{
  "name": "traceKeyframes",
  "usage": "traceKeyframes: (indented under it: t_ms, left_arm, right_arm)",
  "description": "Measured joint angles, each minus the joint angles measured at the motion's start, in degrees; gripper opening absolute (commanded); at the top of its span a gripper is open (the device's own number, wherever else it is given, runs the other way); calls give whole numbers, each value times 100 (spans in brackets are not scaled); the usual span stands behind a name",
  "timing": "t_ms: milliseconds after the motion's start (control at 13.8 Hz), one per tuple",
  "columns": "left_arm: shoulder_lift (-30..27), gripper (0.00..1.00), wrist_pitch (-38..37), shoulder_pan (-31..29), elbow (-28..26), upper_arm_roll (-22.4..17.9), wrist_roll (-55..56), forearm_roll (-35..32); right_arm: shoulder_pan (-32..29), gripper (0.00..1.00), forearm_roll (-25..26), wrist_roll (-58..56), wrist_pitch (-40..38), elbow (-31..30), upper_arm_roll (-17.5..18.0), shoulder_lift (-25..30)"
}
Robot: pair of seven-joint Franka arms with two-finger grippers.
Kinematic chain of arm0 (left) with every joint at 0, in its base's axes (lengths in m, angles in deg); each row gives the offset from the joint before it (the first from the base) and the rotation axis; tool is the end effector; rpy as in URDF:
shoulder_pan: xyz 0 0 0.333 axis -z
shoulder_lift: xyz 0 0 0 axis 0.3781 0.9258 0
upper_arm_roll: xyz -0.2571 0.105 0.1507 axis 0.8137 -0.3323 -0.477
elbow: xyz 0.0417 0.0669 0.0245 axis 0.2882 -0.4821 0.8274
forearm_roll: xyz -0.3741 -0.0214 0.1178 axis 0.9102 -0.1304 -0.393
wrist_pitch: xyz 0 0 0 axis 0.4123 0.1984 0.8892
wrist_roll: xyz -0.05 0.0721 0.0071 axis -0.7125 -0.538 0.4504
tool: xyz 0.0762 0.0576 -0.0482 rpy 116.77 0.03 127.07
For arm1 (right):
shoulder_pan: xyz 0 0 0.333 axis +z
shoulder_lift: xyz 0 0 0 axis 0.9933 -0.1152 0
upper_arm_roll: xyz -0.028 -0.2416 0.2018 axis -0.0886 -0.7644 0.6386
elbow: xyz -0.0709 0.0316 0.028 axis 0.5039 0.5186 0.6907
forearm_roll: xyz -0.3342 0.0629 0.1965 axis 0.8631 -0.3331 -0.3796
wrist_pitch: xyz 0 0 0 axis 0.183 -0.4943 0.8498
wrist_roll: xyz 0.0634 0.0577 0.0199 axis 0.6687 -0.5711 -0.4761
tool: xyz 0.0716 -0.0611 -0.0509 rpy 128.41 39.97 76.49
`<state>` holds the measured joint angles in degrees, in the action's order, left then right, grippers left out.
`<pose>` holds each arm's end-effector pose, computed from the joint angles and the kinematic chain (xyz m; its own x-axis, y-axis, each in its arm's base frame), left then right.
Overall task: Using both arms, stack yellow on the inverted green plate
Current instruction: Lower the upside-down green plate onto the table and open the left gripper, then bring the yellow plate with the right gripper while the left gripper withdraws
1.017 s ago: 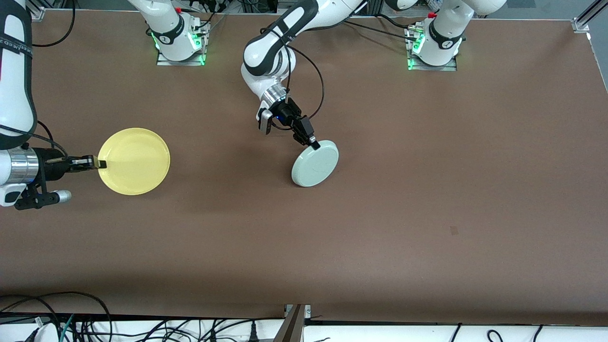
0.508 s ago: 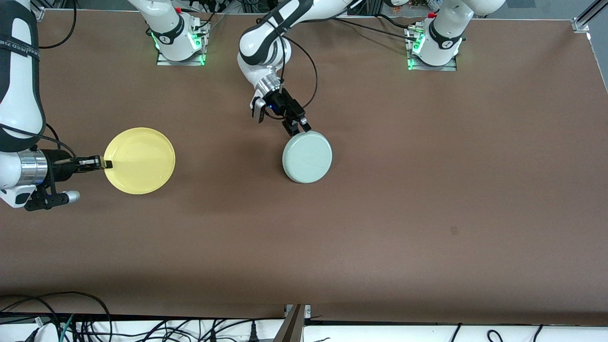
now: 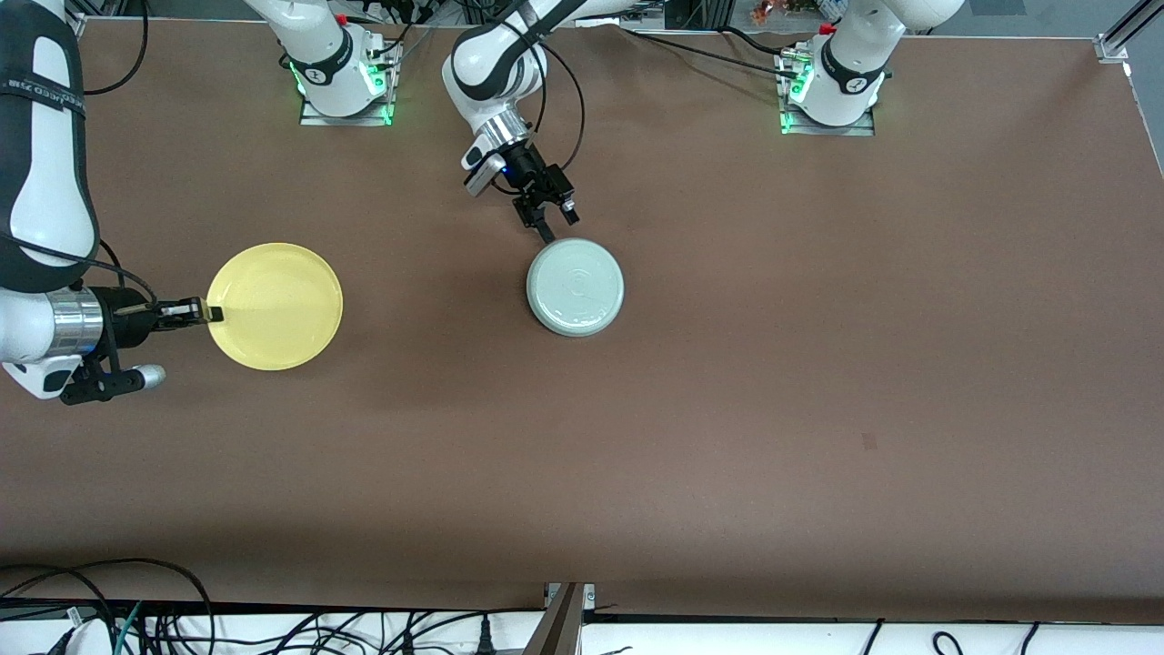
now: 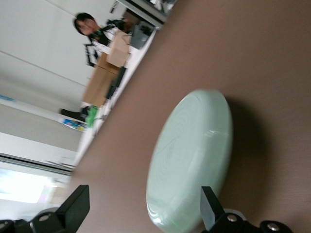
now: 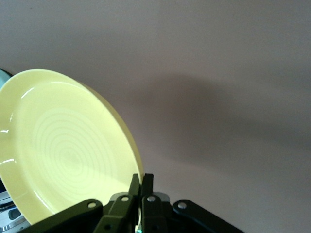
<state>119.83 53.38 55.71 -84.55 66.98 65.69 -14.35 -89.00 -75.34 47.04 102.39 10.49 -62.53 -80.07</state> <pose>0.2556 -0.6584 0.1501 0.6660 -0.6089 0.4309 -0.0616 -0.6206 -0.7817 0.6627 -0.0319 0.4129 0.9295 0.2012 -0.3090 0.1163 -0.9552 -0.2722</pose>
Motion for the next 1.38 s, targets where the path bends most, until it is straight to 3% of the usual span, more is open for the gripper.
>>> traceKeyframes:
  t_ms: [218, 508, 726, 1017, 1380]
  left_arm:
    - [1, 100, 963, -192, 23, -17, 652, 127]
    - [-87, 100, 1308, -437, 203, -26, 830, 441]
    - [-385, 100, 1980, -985, 256, -36, 755, 1390]
    - [-723, 100, 2205, -1666, 347, -26, 579, 2379]
    - [-1530, 100, 2158, -2609, 469, -36, -1036, 3859]
  right_arm:
    - [0, 0, 0, 0, 1, -51, 0, -1]
    - [0, 0, 0, 0, 2, -73, 0, -5]
    - [10, 0, -1, 0, 21, -133, 2, -10]
    - [276, 0, -70, 1, 595, -463, 17, -88]
    - [712, 0, -342, 12, 1667, -1221, 33, -134]
